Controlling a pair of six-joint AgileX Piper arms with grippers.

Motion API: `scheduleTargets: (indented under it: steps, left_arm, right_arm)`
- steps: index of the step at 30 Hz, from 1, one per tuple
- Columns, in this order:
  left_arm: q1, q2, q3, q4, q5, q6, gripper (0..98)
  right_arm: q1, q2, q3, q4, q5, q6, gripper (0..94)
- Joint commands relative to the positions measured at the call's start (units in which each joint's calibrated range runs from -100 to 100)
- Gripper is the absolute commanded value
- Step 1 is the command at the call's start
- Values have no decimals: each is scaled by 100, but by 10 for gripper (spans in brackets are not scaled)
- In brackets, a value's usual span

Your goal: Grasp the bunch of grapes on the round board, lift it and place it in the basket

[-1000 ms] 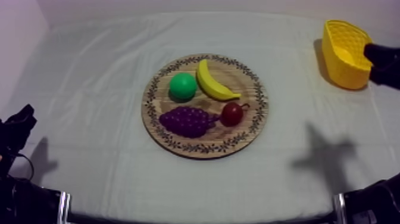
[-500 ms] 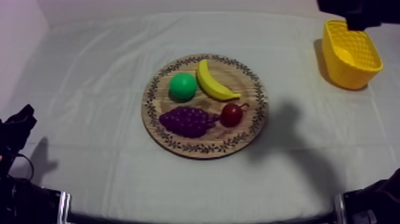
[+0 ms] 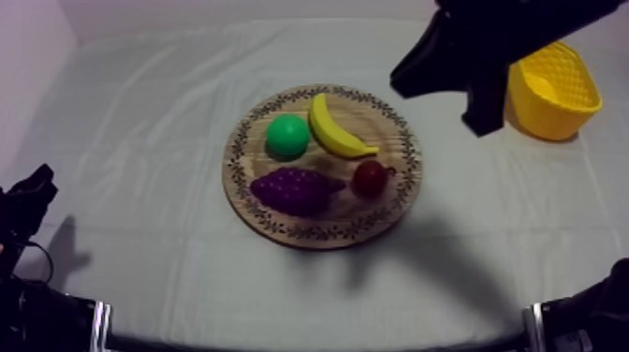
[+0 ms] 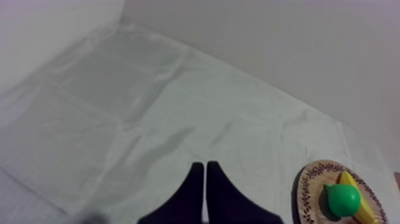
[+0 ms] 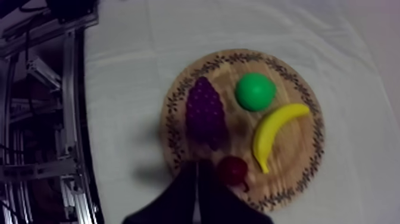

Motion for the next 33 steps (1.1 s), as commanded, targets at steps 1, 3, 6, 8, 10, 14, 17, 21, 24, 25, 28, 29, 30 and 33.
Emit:
scheduleTargets:
  steps: [1, 3, 6, 8, 10, 14, 17, 21, 24, 25, 28, 29, 30, 33]
  left_arm:
    - [-3, 5, 0, 1, -1, 1, 1]
    - [-3, 5, 0, 1, -1, 1, 1]
    - [-3, 5, 0, 1, -1, 1, 1]
    - [-3, 5, 0, 1, -1, 1, 1]
    - [-3, 5, 0, 1, -1, 1, 1]
    - [-3, 5, 0, 1, -1, 1, 1]
    - [-3, 5, 0, 1, -1, 1, 1]
    - [-3, 5, 0, 1, -1, 1, 1]
    - [-3, 5, 0, 1, -1, 1, 1]
    - [-3, 5, 0, 1, -1, 1, 1]
    - [-3, 5, 0, 1, -1, 1, 1]
    - [-3, 5, 0, 1, -1, 1, 1]
    - [-3, 5, 0, 1, -1, 1, 1]
    - [-3, 5, 0, 1, -1, 1, 1]
  right_arm:
    - [-261, 124, 28, 29, -216, -22, 53]
    - [-407, 260, 62, 47, -426, -32, 66]
    - [-556, 505, 78, 56, -668, -31, 91]
    - [-608, 677, 60, 54, -790, -33, 145]
    - [-638, 840, 31, 62, -886, -50, 237]
    - [-673, 1175, -104, 132, -1014, -127, 463]
    - [-678, 1449, -256, 191, -1055, -169, 589]
    - [-665, 1824, -415, 215, -1140, -160, 648]
    - [-653, 2124, -456, 207, -1283, -122, 658]
    - [-651, 2236, -463, 207, -1336, -111, 661]
    - [-648, 2602, -515, 202, -1453, -80, 666]
    - [-648, 2731, -537, 199, -1489, -73, 666]
    - [-652, 2859, -553, 201, -1543, -68, 667]
    - [-684, 3225, -562, 224, -1773, -51, 671]
